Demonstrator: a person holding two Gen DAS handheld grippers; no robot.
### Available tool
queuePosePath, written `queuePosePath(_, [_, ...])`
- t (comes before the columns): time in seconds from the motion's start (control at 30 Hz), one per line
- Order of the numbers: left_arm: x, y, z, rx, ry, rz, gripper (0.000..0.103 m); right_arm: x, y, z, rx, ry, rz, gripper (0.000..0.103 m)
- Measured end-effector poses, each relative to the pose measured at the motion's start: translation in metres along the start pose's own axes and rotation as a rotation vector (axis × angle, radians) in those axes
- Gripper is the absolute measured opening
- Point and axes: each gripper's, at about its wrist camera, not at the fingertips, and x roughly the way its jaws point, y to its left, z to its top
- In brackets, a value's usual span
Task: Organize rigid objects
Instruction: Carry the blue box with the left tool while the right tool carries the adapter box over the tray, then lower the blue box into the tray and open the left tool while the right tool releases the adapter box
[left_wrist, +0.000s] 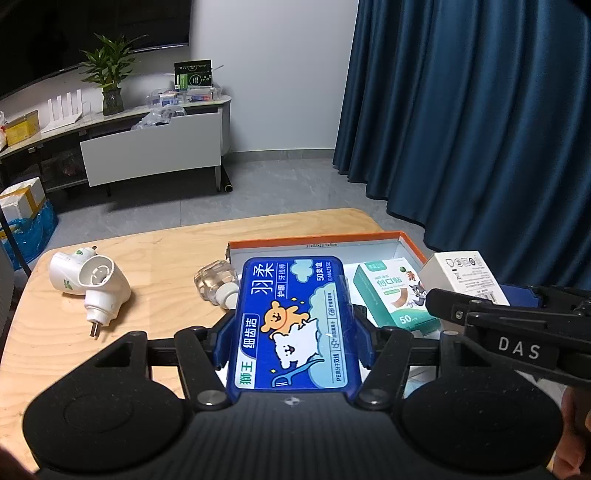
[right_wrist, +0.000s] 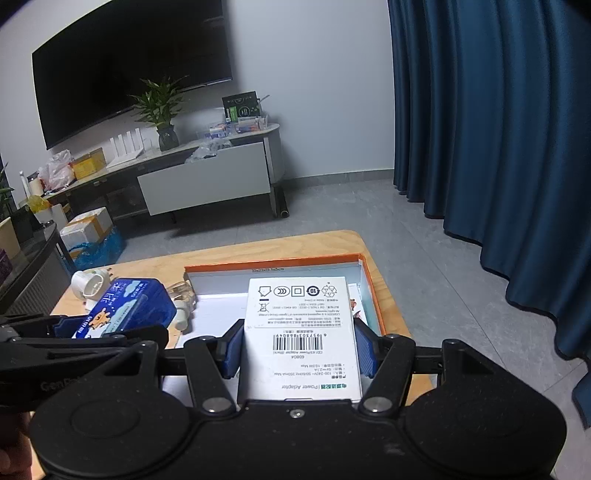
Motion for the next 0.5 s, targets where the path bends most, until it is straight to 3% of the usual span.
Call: queuePosePath(0.5, [0.025, 0.003, 0.011, -0.002, 0.025, -0.005, 0.063, 0.042, -0.007, 0.022, -0.006, 0.027, -0.012, 0.071])
